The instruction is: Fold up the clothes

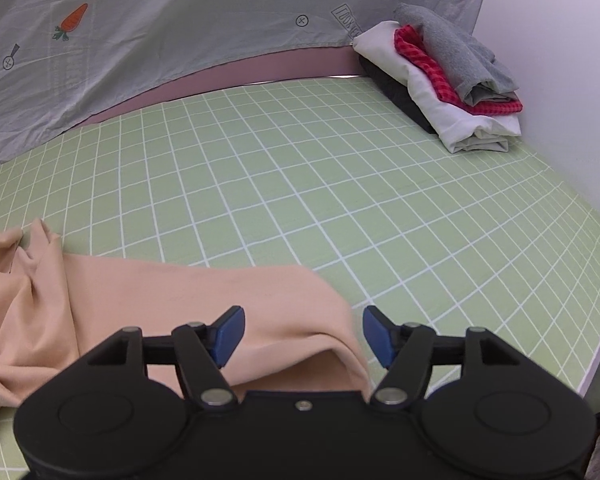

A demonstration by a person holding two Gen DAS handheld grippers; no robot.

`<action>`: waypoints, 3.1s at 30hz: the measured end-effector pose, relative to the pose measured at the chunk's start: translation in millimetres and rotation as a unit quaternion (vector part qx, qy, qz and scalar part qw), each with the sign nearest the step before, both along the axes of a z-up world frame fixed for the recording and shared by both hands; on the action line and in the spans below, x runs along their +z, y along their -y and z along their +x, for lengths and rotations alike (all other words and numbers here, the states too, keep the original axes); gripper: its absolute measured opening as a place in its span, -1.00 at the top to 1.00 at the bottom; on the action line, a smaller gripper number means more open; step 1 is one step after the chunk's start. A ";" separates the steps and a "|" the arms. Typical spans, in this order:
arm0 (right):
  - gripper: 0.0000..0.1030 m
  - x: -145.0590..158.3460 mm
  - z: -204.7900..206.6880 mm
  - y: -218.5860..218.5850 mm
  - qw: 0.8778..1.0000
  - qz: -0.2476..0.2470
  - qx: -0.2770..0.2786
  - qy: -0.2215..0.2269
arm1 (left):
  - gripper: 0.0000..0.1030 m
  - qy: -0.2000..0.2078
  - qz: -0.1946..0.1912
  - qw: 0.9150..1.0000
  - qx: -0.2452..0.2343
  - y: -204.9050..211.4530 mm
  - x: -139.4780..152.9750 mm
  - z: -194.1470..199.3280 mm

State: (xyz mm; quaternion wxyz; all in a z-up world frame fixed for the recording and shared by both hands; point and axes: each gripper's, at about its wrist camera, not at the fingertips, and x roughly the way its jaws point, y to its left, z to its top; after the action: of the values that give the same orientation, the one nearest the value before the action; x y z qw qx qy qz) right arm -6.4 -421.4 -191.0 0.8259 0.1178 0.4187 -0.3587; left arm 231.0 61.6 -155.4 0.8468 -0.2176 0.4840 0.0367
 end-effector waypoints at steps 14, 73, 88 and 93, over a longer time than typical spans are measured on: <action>-0.30 -16.3 29.3 6.2 0.999 0.011 -0.011 -0.032 | 0.96 0.017 -0.011 0.999 -0.047 11.9 -6.9 33.4; 0.18 -32.5 23.6 -81.6 0.974 0.159 0.151 0.062 | -0.05 -0.004 0.059 0.997 -0.051 22.4 36.9 -144.7; 0.87 26.7 -66.9 53.4 0.994 -0.017 0.060 0.095 | -0.08 0.007 0.026 0.999 -0.030 84.3 43.9 -134.2; 0.87 7.5 -103.2 138.2 0.998 -0.028 -0.026 0.052 | -0.10 0.000 0.019 0.999 -0.030 124.4 39.3 -144.5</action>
State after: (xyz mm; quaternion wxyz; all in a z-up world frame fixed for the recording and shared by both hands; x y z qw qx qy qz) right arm -109.5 -559.6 -183.5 0.8398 0.1241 0.3621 -0.3850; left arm 86.5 -62.9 -116.0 0.8514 -0.1870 0.4896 0.0199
